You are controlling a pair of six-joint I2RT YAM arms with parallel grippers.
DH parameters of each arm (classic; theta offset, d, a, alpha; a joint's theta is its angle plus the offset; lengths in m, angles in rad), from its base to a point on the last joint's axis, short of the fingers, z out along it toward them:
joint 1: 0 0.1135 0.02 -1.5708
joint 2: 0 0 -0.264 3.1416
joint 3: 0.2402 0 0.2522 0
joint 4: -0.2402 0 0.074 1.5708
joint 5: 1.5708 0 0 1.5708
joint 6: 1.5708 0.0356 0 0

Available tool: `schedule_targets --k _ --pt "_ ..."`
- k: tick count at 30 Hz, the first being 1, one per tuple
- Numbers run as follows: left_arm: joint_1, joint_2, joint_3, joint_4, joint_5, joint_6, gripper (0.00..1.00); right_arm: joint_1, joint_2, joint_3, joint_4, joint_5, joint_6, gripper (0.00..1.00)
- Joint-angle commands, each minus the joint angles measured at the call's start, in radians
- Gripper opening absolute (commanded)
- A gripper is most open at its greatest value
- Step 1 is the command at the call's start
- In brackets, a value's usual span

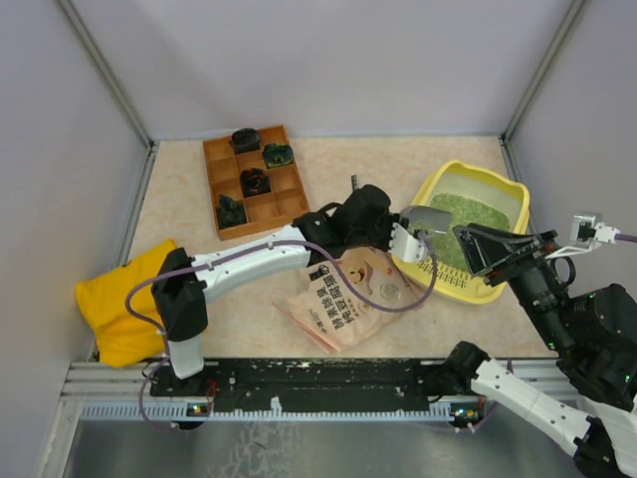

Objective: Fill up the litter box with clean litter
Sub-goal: Pour the cat litter into the litter box.

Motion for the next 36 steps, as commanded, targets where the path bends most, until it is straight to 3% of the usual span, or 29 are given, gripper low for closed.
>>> schedule_targets --k 1,6,16,22,28,36 --pt "-0.055 0.041 0.056 0.118 -0.180 0.225 0.00 -0.006 -0.014 0.022 0.069 0.026 -0.011 0.45" --pt "-0.126 0.099 0.015 0.271 -0.349 0.450 0.00 -0.005 -0.015 0.009 0.067 0.024 -0.008 0.45" --pt "-0.208 0.204 -0.050 0.570 -0.536 0.813 0.00 -0.006 -0.014 0.024 0.053 0.015 -0.004 0.45" --pt "-0.221 0.237 -0.041 0.591 -0.566 0.860 0.00 -0.006 -0.010 0.025 0.048 0.011 -0.004 0.45" --pt "-0.215 0.250 0.002 0.590 -0.591 0.766 0.00 -0.006 0.001 0.020 0.059 0.000 -0.003 0.45" --pt "-0.127 0.183 0.139 0.345 -0.566 0.200 0.00 -0.005 -0.002 0.000 0.042 -0.019 0.011 0.45"
